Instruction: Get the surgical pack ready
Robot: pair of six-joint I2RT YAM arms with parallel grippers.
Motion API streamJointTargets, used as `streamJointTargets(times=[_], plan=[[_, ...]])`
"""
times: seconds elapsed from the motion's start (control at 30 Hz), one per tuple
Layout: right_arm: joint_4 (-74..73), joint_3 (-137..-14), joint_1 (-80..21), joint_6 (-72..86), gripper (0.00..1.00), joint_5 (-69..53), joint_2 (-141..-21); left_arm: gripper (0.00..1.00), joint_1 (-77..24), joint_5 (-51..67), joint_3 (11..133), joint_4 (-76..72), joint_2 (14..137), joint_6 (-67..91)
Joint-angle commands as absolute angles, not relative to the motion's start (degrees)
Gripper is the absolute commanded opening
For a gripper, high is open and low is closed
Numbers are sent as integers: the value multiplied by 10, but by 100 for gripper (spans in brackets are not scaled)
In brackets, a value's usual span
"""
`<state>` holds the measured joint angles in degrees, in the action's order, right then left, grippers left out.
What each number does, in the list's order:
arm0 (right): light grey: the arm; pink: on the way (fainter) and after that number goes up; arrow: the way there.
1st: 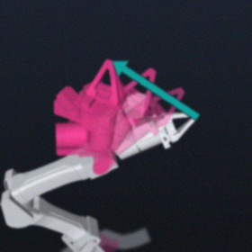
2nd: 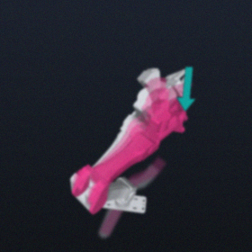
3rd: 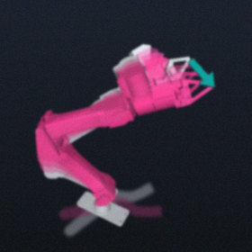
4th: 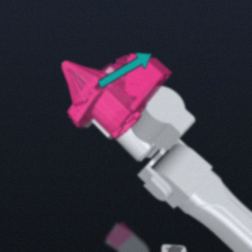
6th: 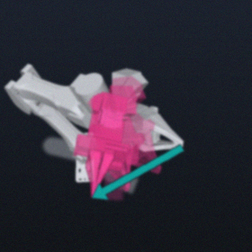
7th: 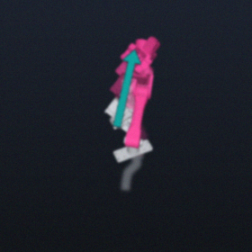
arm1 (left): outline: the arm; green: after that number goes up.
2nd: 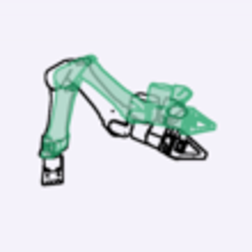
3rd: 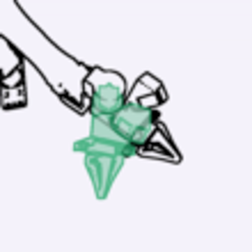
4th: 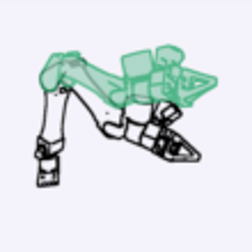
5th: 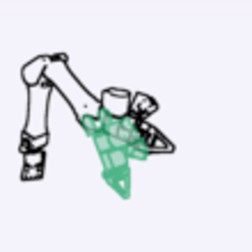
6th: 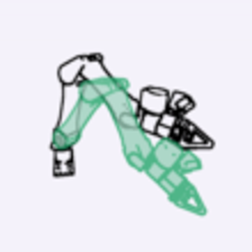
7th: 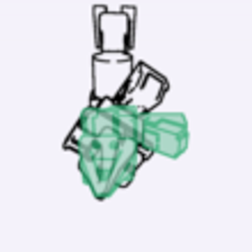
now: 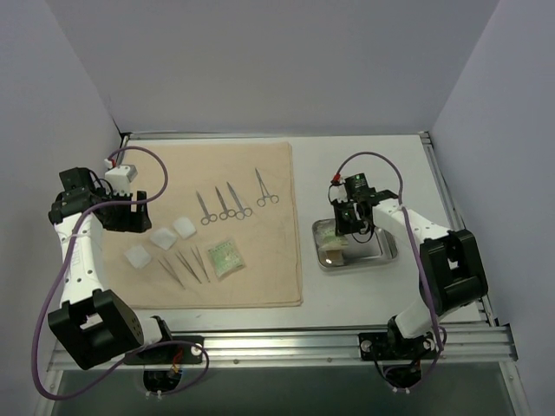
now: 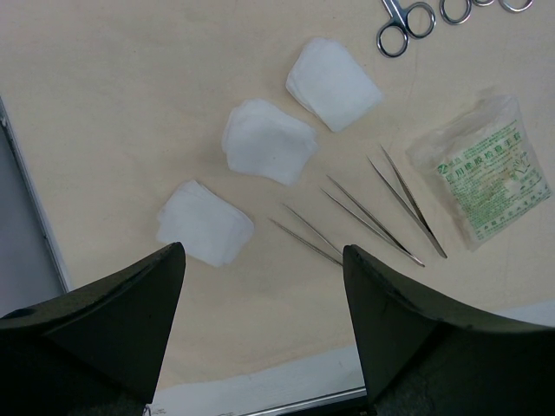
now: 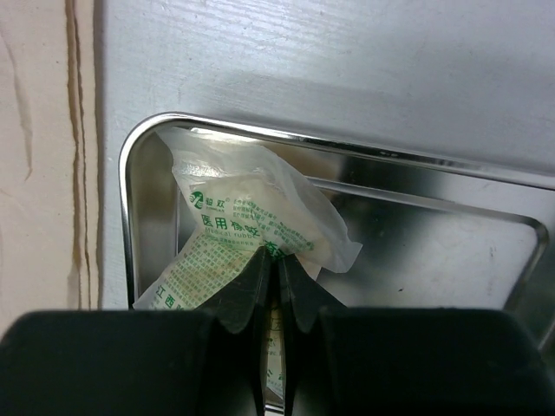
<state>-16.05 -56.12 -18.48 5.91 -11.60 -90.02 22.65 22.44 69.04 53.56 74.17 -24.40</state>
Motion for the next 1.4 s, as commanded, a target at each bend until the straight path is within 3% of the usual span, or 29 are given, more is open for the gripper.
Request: streamJointTargets(times=[0.0,0.1,0.13,0.17,0.3,0.43,0.67,0.8,0.97,1.37], plan=[[-171,-571,-192,61,0,-120,-923,83,227,229,715,532,736,-247],[-188,-579,-192,58,8,-105,-925,83,227,228,718,537,736,-251],[-191,-581,-192,58,15,-101,-917,83,227,228,718,540,736,-254],[-192,-581,-192,58,30,-98,-911,83,227,229,718,541,736,-256],[-203,-593,-192,61,48,-77,-875,83,227,229,717,543,736,-258],[-219,-613,-192,80,52,-54,-856,80,213,257,722,586,739,-287],[-182,-595,-212,159,52,-20,-775,66,-34,177,704,580,768,-268],[-163,-588,-248,188,51,-2,-748,65,-183,99,679,542,823,-255],[-168,-578,-296,201,51,31,-752,73,-214,66,661,469,876,-262],[-116,-551,-316,229,50,7,-737,69,-212,91,635,360,989,-265]])
